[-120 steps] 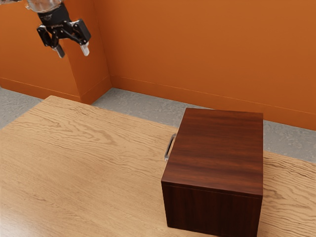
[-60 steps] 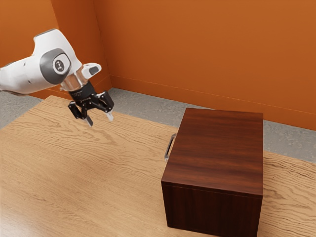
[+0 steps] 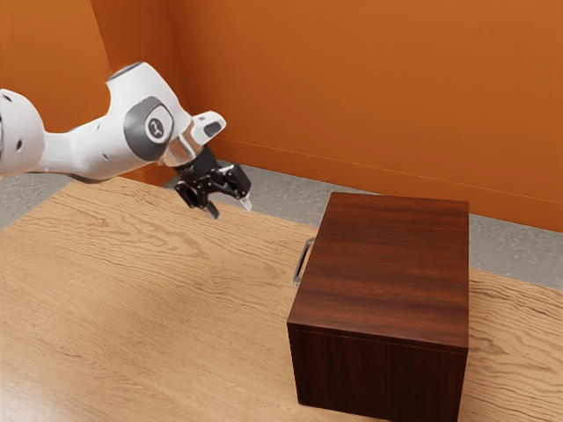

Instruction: Pull the drawer handle with one arm to open the drawer

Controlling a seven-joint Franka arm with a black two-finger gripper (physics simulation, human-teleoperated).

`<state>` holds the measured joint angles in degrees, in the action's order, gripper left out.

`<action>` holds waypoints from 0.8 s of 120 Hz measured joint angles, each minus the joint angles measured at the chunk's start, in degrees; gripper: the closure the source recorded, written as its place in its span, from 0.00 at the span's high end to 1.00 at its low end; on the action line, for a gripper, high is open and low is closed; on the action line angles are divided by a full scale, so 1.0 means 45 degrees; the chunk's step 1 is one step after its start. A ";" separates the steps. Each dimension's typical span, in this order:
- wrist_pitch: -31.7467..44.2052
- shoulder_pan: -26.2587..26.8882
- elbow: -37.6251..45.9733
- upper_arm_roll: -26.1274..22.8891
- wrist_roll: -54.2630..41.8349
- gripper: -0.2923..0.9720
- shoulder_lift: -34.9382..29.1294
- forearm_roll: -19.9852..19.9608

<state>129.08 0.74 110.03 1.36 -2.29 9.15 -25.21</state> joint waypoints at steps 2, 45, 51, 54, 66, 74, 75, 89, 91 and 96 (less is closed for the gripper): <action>0.0019 0.0004 0.0012 -0.0081 -0.0032 0.67 0.0001 -0.0067; 0.0238 0.0231 0.1568 -0.1494 0.1001 0.67 -0.1179 -0.0516; 0.0308 0.0367 0.1593 -0.1565 0.1207 0.67 -0.1149 -0.0517; 0.0339 0.0426 0.1599 -0.1582 0.1295 0.67 -0.1134 -0.0504; 0.0429 0.0413 0.1618 -0.1782 0.1580 0.67 -0.1021 -0.0465; 0.0474 0.0358 0.1612 -0.1929 0.1741 0.67 -0.0951 -0.0452; 0.0480 0.0346 0.1611 -0.1953 0.1761 0.67 -0.0937 -0.0451; 0.0625 0.0322 0.1609 -0.2290 0.2012 0.67 -0.0821 -0.0454; 0.0652 0.0331 0.1609 -0.2335 0.2045 0.67 -0.0791 -0.0455; 0.0712 0.0371 0.1609 -0.2408 0.2124 0.67 -0.0711 -0.0456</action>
<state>132.29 2.41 117.27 -9.48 7.27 5.95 -27.26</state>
